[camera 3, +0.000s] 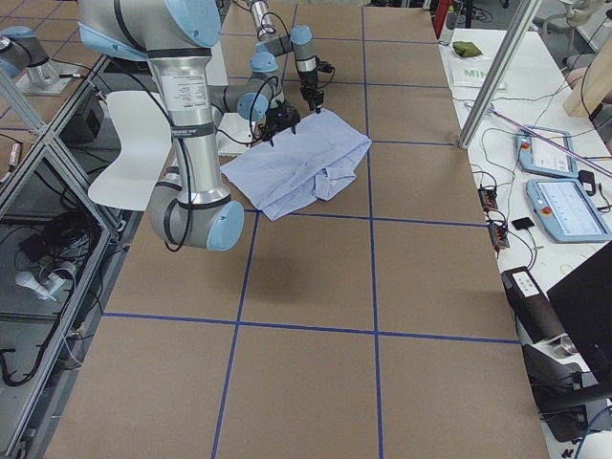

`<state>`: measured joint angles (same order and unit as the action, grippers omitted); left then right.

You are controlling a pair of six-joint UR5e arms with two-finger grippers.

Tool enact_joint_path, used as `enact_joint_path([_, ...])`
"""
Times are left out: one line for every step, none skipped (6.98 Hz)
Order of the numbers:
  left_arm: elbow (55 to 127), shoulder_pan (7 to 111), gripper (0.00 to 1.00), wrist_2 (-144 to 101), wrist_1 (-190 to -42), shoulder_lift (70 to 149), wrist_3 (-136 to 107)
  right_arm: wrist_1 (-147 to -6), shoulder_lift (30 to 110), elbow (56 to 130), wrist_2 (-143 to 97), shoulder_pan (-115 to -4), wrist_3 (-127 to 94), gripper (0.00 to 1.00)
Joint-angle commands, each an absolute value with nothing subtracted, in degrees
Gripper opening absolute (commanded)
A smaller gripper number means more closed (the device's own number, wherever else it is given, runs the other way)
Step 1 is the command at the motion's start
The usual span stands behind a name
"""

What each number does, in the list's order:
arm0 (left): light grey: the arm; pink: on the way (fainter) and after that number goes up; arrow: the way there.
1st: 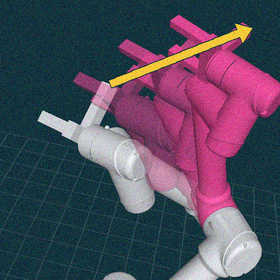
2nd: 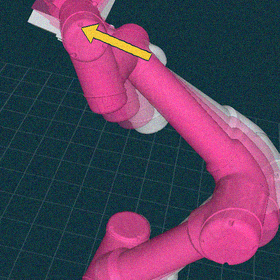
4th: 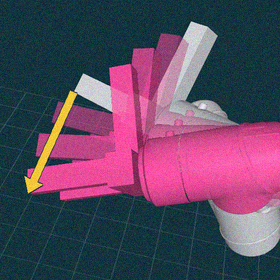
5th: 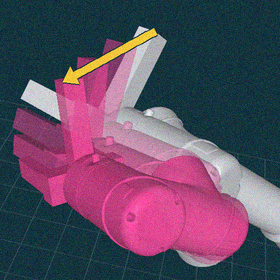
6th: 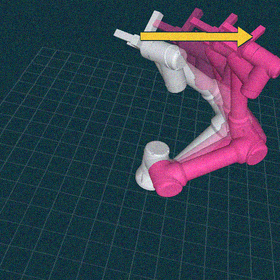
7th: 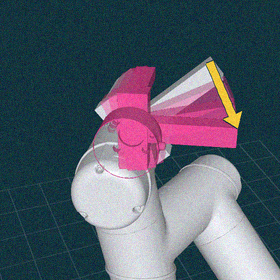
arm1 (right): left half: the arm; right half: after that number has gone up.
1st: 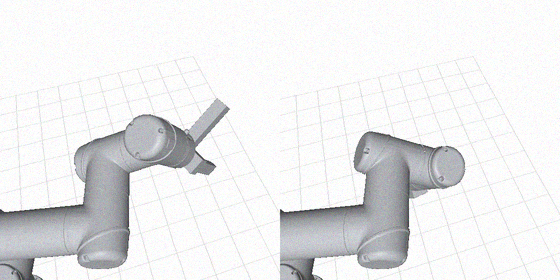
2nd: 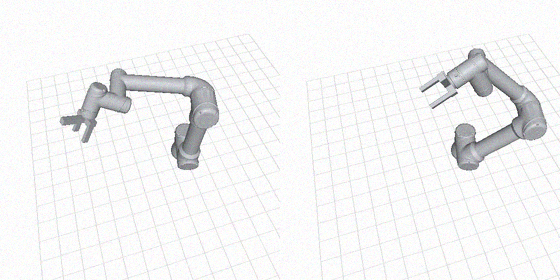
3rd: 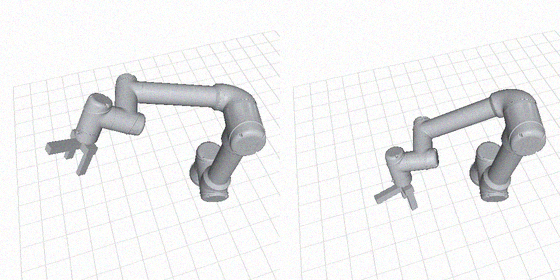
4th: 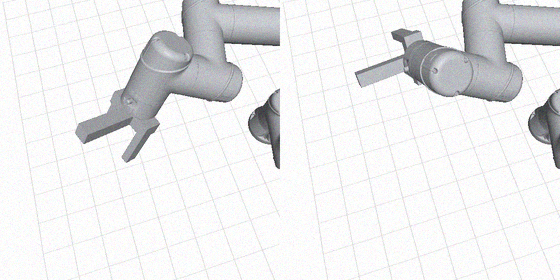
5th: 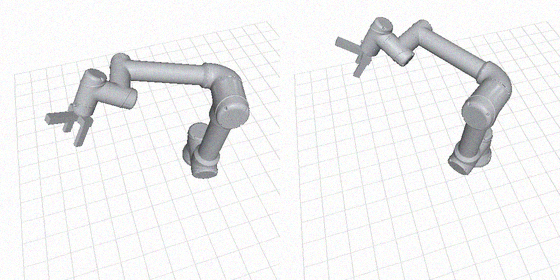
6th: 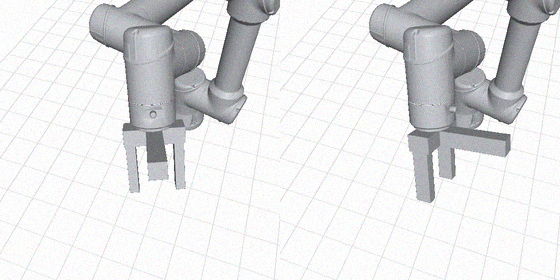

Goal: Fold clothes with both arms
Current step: 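Grasp the opposite side of the shirt with the left gripper while the right gripper holds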

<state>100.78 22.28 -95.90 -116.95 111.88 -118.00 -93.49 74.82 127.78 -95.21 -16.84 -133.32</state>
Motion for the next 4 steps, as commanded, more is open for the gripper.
enact_joint_path([99.32, 22.15, 0.53, -95.71, -116.37, 112.23, -117.69, -93.69, 74.79, 127.44, -95.45, -17.05, -133.24, 1.00])
enact_joint_path([99.32, 22.24, 0.47, -95.71, -116.37, 112.58, -117.69, -93.69, 74.79, 127.53, -95.45, -17.14, -133.24, 1.00])
enact_joint_path([99.23, 22.24, 0.20, -93.89, -116.37, 113.28, -118.03, -93.69, 75.06, 127.44, -95.45, -17.14, -133.24, 1.00])
enact_joint_path([99.32, 22.32, 0.00, -93.52, -116.28, 113.20, -117.78, -93.69, 75.15, 127.53, -95.71, -17.14, -133.33, 1.00])
